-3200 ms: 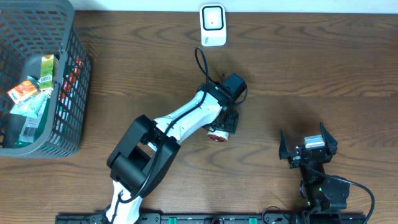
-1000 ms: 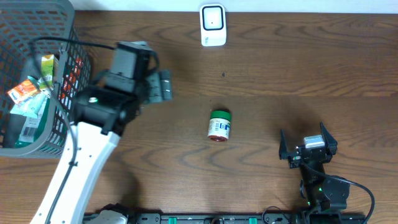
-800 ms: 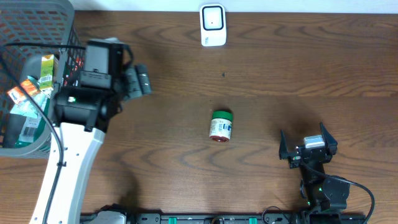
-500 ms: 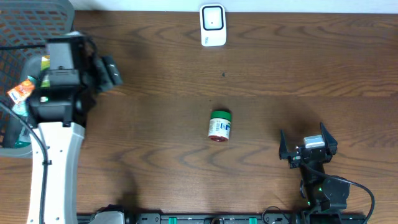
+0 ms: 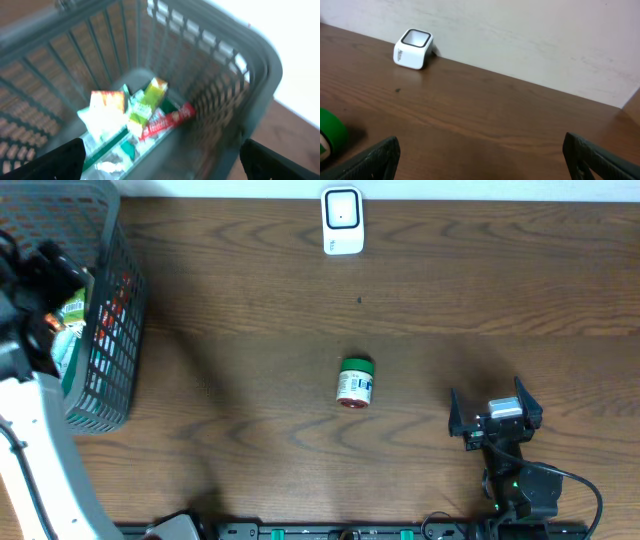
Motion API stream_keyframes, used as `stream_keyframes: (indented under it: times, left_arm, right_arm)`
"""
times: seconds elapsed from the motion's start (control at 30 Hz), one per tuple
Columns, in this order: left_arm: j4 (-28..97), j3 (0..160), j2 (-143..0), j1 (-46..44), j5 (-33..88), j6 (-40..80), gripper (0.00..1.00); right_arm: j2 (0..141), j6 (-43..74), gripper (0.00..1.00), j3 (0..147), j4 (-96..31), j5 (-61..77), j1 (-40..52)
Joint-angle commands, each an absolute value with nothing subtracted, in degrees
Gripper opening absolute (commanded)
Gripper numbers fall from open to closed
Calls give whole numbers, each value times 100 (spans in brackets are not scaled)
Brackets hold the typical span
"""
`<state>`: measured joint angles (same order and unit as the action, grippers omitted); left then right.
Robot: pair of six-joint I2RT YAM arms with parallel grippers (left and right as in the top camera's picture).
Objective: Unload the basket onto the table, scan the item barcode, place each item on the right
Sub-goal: 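Reach the left gripper back into the basket toward the green tea carton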
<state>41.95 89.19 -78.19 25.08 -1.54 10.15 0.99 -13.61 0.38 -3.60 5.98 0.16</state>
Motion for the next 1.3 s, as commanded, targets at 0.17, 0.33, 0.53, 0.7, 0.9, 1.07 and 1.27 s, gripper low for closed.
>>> stream_keyframes:
  times: [0.17,0.33,0.53,0.7,0.9,1.07,1.27]
  left_arm:
    - [4202,9699,-9727,3135,255,71,98]
    - [4029,9699,-10488,3208,257,-301,98]
    - [3846,9699,-11174,3208,292,-451,99]
    - [3691,9699,-11660,3208,701,-794,95]
    - [3551,9697,-12151,3190,690,-794,93]
    - [3430,9699,-12368,3192,690,-792,82]
    - [3242,9699,-12221,3192,696,-788,70]
  right_arm:
    - [82,-1286,99,32,-381,626,-12]
    - [82,-1286,99,32,-379,626,-12]
    - [82,-1286,99,32,-381,626,-12]
    - [82,-1286,99,32,-381,626,-12]
    - [82,-1286,99,32,-381,626,-12]
    - [82,-1286,99,32,-379,626,-12]
    - [82,-1286,99,32,-379,626,-12]
